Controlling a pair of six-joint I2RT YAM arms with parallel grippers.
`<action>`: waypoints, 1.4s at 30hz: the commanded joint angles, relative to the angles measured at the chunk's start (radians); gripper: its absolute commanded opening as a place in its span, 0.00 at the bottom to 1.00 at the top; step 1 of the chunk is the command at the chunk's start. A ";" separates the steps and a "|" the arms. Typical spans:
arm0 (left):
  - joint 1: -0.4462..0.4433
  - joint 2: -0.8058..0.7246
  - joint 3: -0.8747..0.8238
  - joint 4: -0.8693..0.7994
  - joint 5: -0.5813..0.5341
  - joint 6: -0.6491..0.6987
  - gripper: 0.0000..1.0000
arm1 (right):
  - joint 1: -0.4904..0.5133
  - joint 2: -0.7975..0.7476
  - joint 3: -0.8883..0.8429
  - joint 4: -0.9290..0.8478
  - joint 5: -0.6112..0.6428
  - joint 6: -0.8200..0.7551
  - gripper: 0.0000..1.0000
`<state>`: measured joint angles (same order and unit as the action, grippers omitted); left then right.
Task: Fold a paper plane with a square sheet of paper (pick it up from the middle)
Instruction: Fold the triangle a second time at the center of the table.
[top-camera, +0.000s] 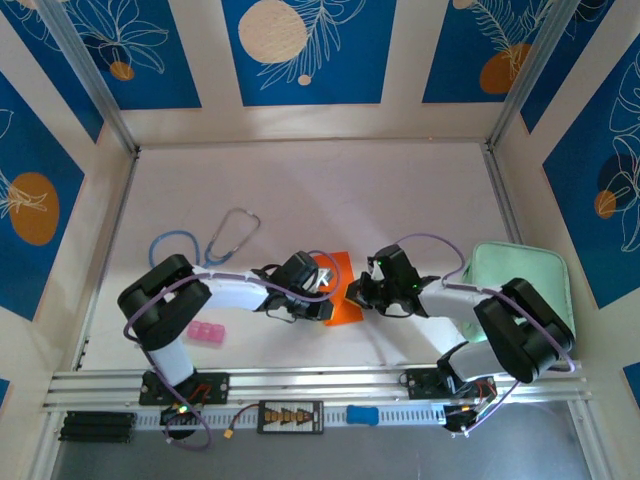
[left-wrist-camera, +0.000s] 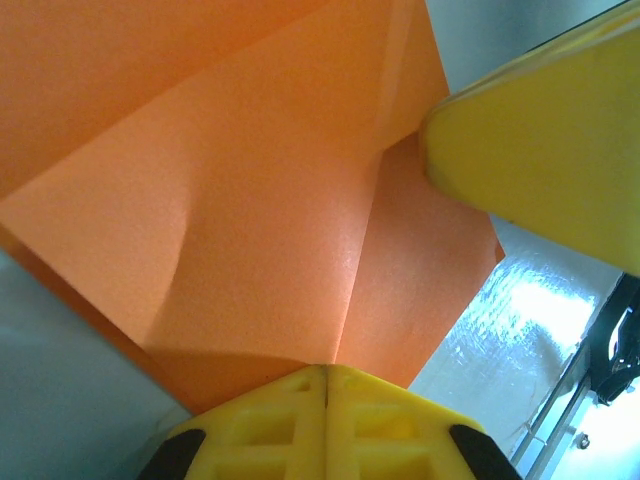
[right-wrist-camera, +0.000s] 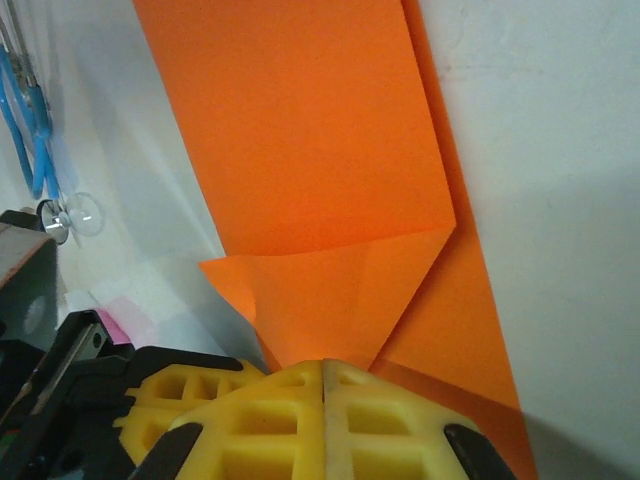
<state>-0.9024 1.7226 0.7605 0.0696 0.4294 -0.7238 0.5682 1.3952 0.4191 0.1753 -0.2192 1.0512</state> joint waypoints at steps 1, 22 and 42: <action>0.002 0.015 0.002 -0.099 -0.042 0.028 0.00 | -0.005 0.037 0.023 0.044 -0.050 -0.017 0.00; 0.002 -0.025 0.007 -0.125 -0.055 0.043 0.00 | -0.033 0.241 -0.019 0.200 -0.042 0.044 0.00; 0.003 0.009 0.054 -0.078 -0.027 -0.039 0.07 | 0.004 0.212 -0.048 0.187 0.020 0.093 0.00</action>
<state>-0.9024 1.7084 0.8173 0.0120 0.3855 -0.7349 0.5697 1.5913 0.4110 0.4717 -0.2584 1.1286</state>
